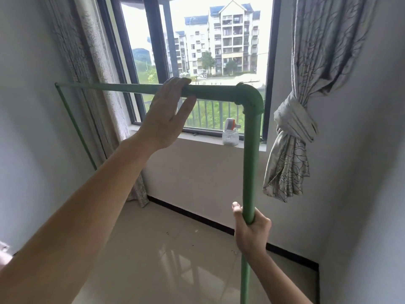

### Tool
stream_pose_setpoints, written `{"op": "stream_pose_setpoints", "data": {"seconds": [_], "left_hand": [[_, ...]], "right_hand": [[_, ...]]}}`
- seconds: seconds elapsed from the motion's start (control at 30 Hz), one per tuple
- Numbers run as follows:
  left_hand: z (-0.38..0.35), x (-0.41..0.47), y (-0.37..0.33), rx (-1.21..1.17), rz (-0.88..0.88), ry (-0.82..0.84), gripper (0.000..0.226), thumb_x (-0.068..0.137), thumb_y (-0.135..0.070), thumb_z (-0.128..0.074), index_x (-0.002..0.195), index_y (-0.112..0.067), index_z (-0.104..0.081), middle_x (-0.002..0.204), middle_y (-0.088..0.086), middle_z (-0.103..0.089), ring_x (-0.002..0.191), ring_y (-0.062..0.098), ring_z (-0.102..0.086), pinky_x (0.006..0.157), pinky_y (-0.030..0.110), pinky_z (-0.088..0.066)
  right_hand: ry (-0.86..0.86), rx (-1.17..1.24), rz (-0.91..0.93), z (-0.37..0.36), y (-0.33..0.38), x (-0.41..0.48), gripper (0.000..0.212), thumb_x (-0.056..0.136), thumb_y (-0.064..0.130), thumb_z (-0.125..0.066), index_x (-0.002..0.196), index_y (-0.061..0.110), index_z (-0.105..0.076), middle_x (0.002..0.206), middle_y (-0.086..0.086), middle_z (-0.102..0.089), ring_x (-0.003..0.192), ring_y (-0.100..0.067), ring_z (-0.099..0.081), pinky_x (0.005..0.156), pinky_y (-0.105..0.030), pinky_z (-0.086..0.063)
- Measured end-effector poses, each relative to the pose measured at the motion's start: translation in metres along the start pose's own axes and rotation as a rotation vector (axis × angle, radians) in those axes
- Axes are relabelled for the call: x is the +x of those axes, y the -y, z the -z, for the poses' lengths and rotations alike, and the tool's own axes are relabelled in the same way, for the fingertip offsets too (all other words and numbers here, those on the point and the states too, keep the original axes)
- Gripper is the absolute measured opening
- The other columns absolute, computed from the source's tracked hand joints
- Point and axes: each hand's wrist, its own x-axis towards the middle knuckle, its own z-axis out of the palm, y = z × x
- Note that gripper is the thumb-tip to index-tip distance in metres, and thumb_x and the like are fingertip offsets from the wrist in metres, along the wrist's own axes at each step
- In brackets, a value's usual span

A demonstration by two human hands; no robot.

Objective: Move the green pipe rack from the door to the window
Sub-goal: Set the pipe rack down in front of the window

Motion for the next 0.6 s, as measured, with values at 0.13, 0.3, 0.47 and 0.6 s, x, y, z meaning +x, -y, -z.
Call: {"op": "stream_pose_setpoints", "data": {"seconds": [0.13, 0.3, 0.47, 0.6], "left_hand": [[-0.035, 0.025, 0.015, 0.075, -0.012, 0.051, 0.054, 0.105, -0.039, -0.036, 0.151, -0.011, -0.03, 0.159, 0.009, -0.034, 0.152, 0.024, -0.021, 0.126, 0.042, -0.017], [-0.086, 0.062, 0.034, 0.159, -0.078, 0.006, 0.055, 0.105, -0.041, -0.037, 0.152, -0.012, -0.03, 0.157, 0.013, -0.038, 0.15, 0.031, -0.026, 0.123, 0.055, -0.022], [-0.132, 0.099, 0.045, 0.155, -0.194, -0.129, 0.045, 0.105, -0.036, -0.043, 0.141, -0.008, -0.043, 0.138, 0.016, -0.054, 0.133, 0.036, -0.044, 0.118, 0.053, -0.029], [-0.168, 0.131, 0.05, 0.162, -0.277, -0.218, 0.041, 0.103, -0.043, -0.042, 0.128, -0.011, -0.048, 0.119, 0.015, -0.059, 0.114, 0.034, -0.05, 0.106, 0.048, -0.032]], "right_hand": [[-0.003, -0.011, -0.005, 0.004, -0.023, 0.046, 0.054, 0.088, 0.022, -0.067, 0.048, 0.017, -0.031, 0.043, 0.001, -0.029, 0.04, -0.014, -0.028, 0.04, -0.027, -0.028], [-0.052, -0.064, -0.036, 0.005, -0.05, 0.1, 0.054, 0.088, 0.027, -0.065, 0.053, -0.001, -0.035, 0.044, -0.006, -0.034, 0.04, -0.016, -0.034, 0.038, -0.033, -0.034], [-0.148, -0.095, -0.077, 0.009, -0.064, 0.145, 0.05, 0.087, 0.025, -0.064, 0.053, -0.003, -0.041, 0.043, -0.006, -0.04, 0.036, -0.017, -0.038, 0.035, -0.033, -0.038], [-0.23, -0.17, -0.037, 0.018, -0.068, 0.176, 0.047, 0.09, 0.019, -0.063, 0.049, 0.006, -0.044, 0.039, -0.002, -0.04, 0.03, -0.007, -0.036, 0.032, -0.021, -0.035]]}}
